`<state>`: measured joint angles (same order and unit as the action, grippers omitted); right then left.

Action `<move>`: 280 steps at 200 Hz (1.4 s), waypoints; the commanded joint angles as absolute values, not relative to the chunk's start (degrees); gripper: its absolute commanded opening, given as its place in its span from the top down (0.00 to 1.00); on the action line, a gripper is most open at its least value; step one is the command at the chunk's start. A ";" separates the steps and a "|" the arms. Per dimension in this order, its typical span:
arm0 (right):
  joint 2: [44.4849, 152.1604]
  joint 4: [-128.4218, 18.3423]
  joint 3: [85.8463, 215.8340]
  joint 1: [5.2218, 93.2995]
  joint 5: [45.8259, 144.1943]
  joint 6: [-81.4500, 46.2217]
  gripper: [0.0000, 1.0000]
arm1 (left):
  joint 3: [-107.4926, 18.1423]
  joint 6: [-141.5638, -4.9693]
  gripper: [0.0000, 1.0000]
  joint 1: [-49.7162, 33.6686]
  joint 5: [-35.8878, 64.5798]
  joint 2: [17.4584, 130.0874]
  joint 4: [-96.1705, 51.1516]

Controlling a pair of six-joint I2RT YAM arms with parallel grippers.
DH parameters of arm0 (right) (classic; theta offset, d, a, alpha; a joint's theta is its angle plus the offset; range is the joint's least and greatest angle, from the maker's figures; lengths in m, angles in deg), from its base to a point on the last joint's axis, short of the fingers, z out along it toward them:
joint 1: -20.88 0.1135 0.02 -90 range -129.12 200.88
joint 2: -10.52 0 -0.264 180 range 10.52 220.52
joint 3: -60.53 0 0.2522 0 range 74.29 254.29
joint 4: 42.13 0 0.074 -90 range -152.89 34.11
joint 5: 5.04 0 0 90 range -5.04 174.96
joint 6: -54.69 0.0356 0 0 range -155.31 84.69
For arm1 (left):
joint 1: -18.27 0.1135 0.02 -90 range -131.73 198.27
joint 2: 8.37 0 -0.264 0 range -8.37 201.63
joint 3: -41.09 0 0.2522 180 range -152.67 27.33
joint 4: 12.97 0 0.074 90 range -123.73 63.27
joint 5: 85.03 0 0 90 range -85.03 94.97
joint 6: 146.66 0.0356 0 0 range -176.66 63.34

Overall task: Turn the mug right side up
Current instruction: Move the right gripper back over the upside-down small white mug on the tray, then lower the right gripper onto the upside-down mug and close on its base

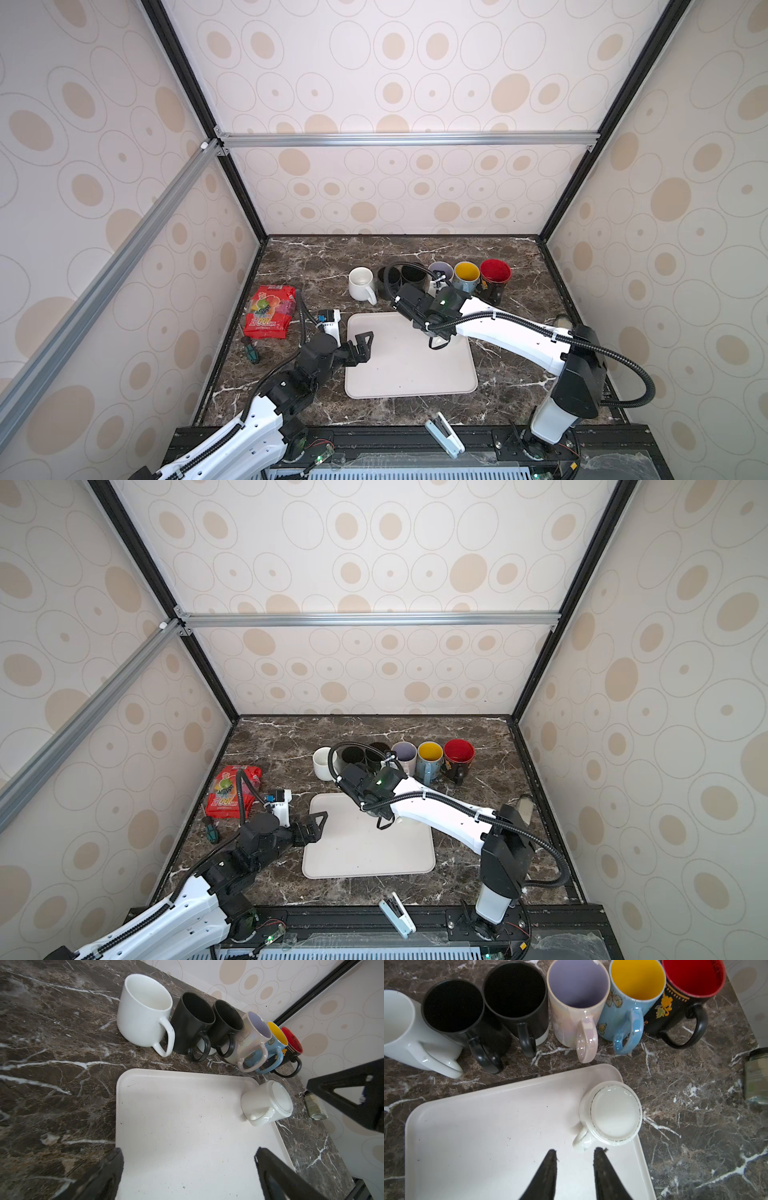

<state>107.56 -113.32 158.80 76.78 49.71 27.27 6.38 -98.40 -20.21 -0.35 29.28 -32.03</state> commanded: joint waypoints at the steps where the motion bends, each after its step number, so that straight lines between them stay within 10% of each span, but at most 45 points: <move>1: 105.79 -115.02 158.03 77.37 50.75 32.26 0.65 | 5.79 -97.82 0.00 -20.14 -1.31 28.11 -32.61; 280: 111.38 -108.20 147.02 74.32 56.99 41.33 0.40 | 8.63 -97.39 0.00 -20.19 1.72 28.64 -27.70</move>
<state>110.05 -108.53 148.07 75.12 56.84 39.23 8.36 -97.98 -20.21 1.29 28.60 -29.95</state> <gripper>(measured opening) 0.602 0.998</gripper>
